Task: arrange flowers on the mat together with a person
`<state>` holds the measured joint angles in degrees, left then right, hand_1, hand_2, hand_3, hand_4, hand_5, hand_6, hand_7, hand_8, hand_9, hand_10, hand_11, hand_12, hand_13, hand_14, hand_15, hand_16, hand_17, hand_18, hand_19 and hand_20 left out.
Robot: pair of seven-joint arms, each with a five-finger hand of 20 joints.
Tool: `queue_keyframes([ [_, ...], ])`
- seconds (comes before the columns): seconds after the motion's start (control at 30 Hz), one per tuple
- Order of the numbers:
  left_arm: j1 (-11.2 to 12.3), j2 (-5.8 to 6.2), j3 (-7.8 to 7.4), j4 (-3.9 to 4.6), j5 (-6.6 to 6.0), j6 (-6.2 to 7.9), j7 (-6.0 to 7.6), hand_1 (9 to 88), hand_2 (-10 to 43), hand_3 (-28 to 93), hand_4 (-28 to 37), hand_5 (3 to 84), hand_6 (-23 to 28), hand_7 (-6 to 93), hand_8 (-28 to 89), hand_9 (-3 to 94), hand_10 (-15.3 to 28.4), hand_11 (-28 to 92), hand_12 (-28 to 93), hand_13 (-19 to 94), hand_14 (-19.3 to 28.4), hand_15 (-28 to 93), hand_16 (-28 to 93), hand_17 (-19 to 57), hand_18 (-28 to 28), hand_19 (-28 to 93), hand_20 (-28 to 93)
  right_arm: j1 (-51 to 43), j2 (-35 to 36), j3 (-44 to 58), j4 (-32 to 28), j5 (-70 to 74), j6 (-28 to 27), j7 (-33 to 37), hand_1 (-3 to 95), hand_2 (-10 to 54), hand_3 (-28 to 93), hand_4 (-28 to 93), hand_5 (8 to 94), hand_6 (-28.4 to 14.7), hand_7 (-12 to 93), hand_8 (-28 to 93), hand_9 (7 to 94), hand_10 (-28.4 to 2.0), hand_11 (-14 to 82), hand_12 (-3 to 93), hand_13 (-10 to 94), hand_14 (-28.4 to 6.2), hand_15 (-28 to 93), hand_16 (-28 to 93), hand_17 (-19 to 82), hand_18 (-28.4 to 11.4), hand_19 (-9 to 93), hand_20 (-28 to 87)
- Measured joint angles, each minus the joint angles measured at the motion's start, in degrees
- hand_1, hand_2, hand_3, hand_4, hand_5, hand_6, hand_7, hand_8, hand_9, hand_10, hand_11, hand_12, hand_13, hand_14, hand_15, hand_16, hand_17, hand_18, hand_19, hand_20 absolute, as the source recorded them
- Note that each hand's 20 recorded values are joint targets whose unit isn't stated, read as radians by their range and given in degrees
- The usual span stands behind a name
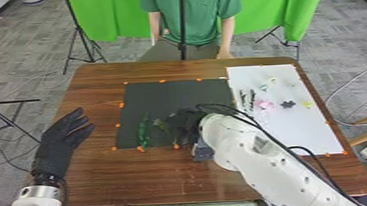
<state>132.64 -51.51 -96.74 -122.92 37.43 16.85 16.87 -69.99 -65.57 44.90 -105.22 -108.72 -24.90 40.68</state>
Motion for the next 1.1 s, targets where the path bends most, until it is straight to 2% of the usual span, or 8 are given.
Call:
queue_keyframes([
  [0.1, 0.2, 0.0, -0.2, -0.03, -0.02, 0.03, 0.19, 28.8, 4.1, 70, -25.5, 39.9, 3.8, 17.0, -9, 34.8, 14.0, 28, 14, 33, 17.7, 34, -2, -2.5, 22.5, 51, 5, -2.41, 1.22, 4.27, -3.14, 1.51, 0.03, -0.12, 8.1, 33.9, 64, -25, 89.0, -1.4, 34, -8, 88.1, -12.4, 58.8, 41.3, 84, -11.4, 84, 32, 41, -24.6, 91, 38],
  [0.2, 0.39, -0.01, -0.35, -0.04, -0.03, 0.06, 0.36, 28.9, 4.1, 70, -25.6, 39.9, 3.7, 17.0, -8, 34.9, 14.0, 28, 14, 33, 17.7, 34, -2, -2.5, 22.5, 51, 5, -5.78, 1.88, 11.63, -5.98, 7.27, 0.29, -1.35, 15.2, 22.2, 72, -26, 71.2, -3.7, 31, -10, 70.6, -15.8, 51.5, 36.9, 67, -14.5, 75, 28, 28, -21.7, 76, 32],
  [0.27, 0.39, -0.04, -0.35, -0.04, -0.03, 0.06, 0.47, 28.5, 4.0, 69, -25.6, 39.5, 3.6, 16.8, -8, 34.7, 13.9, 28, 14, 33, 17.6, 34, -2, -2.2, 24.6, 51, 5, -8.8, 1.99, 18.17, -6.55, 14.17, 1.84, -5.02, 17.6, 18.3, 76, -26, 63.1, -5.0, 25, -11, 63.1, -17.3, 42.3, 32.4, 62, -14.6, 67, 24, 25, -21.7, 72, 30],
  [0.37, 0.39, -0.08, -0.35, -0.04, -0.04, 0.06, 0.7, 28.1, 3.8, 69, -25.9, 39.1, 3.7, 16.5, -8, 34.6, 13.9, 28, 14, 33, 17.7, 34, -2, -1.8, 26.0, 51, 5, -14.48, 3.35, 26.41, -6.72, 25.02, 10.13, -15.73, 19.3, 12.4, 81, -24, 55.9, -5.5, 23, -11, 55.6, -17.0, 34.5, 29.0, 54, -15.4, 57, 21, 23, -21.9, 69, 29],
  [0.47, 0.4, -0.18, -0.35, -0.03, -0.3, 0.04, 1.13, 28.0, 3.5, 70, -26.0, 39.1, 3.9, 16.4, -8, 33.9, 13.9, 28, 14, 33, 17.6, 33, -2, -1.3, 26.5, 51, 4, -21.7, 6.17, 33.04, -9.03, 32.72, 20.45, -26.5, 19.6, 7.5, 84, -24, 49.6, -4.5, 24, -12, 49.2, -16.0, 27.7, 26.4, 45, -14.5, 48, 18, 19, -21.6, 63, 28],
  [0.57, 0.51, -0.26, -0.52, -0.03, -0.46, 0.03, 1.27, 29.1, 3.1, 70, -24.7, 39.0, 4.1, 16.5, -8, 32.9, 14.1, 28, 14, 32, 17.7, 34, -2, -0.1, 25.7, 50, 2, -29.67, 8.84, 41.45, -12.03, 39.12, 25.14, -33.44, 19.8, 3.6, 85, -24, 43.8, -4.4, 22, -12, 43.2, -15.0, 20.3, 24.7, 38, -13.2, 35, 21, 15, -21.2, 55, 26],
  [0.8, 1.75, -0.24, -2.75, -0.18, -0.62, -0.18, 1.86, 30.1, 2.4, 69, -22.6, 38.3, 4.7, 16.8, -8, 30.6, 13.9, 29, 14, 30, 17.1, 34, -2, 0.7, 24.4, 50, 0, -43.53, 10.78, 57.15, -12.44, 53.98, 25.34, -45.29, 18.8, 1.4, 85, -25, 39.9, -5.6, 17, -11, 39.3, -14.1, 15.4, 23.0, 33, -12.7, 25, 23, 14, -20.4, 49, 22],
  [1.1, 1.9, -0.06, -3.01, -0.42, -0.82, 0.06, 2.47, 29.1, 2.4, 69, -23.3, 38.7, 4.2, 17.1, -8, 31.3, 13.5, 29, 14, 30, 16.9, 33, -2, -2.1, 23.5, 52, 1, -53.02, 7.67, 59.48, -13.3, 53.01, 25.51, -46.7, 18.8, 0.9, 85, -25, 42.4, -5.2, 18, -11, 41.7, -14.5, 16.2, 23.1, 37, -12.3, 26, 25, 14, -21.2, 50, 24],
])
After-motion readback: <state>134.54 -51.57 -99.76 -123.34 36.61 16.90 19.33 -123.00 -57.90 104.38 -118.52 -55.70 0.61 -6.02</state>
